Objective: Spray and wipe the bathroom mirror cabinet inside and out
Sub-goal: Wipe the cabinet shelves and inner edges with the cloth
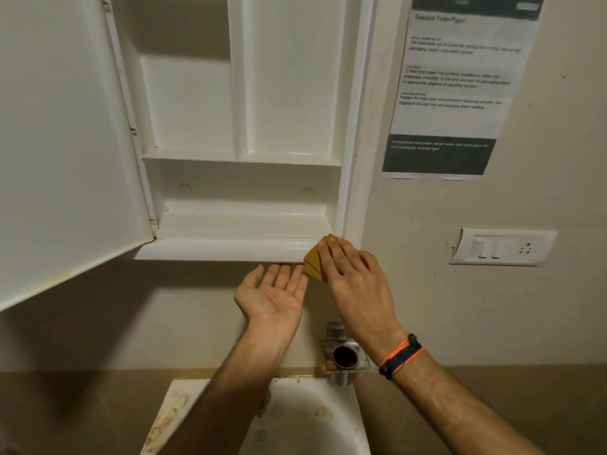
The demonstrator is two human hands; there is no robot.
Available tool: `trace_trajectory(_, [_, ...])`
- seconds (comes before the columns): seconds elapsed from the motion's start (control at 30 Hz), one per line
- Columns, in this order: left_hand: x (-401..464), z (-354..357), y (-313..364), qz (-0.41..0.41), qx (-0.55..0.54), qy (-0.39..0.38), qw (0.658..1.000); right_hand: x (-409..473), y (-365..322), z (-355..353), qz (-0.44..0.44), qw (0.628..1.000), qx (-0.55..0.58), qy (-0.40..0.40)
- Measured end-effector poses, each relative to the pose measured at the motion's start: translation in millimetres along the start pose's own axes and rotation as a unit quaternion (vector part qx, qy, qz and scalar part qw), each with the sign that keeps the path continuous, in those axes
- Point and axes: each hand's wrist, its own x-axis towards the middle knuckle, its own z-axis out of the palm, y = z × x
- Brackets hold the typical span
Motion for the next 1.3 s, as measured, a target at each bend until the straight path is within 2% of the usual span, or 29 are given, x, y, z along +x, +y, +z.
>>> trace_trajectory(0.1, [-0.9,3.0,-6.3,-0.007,0.016,0.008,1.0,10.7,-26.7,-6.2,0.071,0.991,-0.049,-0.098])
trace_trajectory(0.17, [0.6,4.3,-9.3,0.003,0.024,0.016,1.0,21.8,-41.0,-10.5,0.104,0.982,-0.112,-0.111])
trace_trajectory(0.23, [1.3,5.2,-9.3,0.003,0.028,0.017,0.999,32.4,-49.1,-15.4,0.1,0.976,-0.162,-0.11])
trace_trajectory(0.4, [-0.1,3.0,1.2,-0.049,0.024,-0.009,0.998,37.5,-56.5,-18.5,0.105,0.968,-0.168,-0.153])
trace_trajectory(0.63, [2.6,1.5,9.6,-0.084,0.01,-0.035,0.996,48.0,-39.1,-49.0,0.12,0.982,-0.03,-0.14])
trace_trajectory(0.9, [0.8,-0.2,17.4,-0.124,0.0,-0.035,0.992,18.4,-41.0,-35.7,0.121,0.984,-0.036,-0.126])
trace_trajectory(1.0, [0.1,-2.9,18.3,-0.128,0.004,-0.044,0.991,-2.8,-31.4,-25.6,0.13,0.987,0.004,-0.095])
trace_trajectory(1.07, [-0.8,-2.9,17.4,-0.122,0.005,-0.053,0.991,-18.5,-24.7,-20.0,0.149,0.985,0.073,-0.052])
trace_trajectory(1.13, [-0.6,-1.4,16.1,-0.111,0.014,-0.054,0.992,-29.5,-17.1,-13.5,0.211,0.953,0.217,-0.012])
trace_trajectory(1.17, [-0.6,-0.5,16.0,-0.104,0.025,-0.053,0.993,-31.0,-13.7,-11.7,0.254,0.917,0.308,-0.004])
trace_trajectory(1.23, [-1.5,2.0,14.5,-0.092,0.048,-0.051,0.993,-29.7,-5.6,-8.1,0.335,0.813,0.476,0.006])
trace_trajectory(1.3, [-3.0,4.1,13.1,-0.083,0.064,-0.044,0.993,-27.6,-1.3,-5.8,0.381,0.72,0.58,0.013])
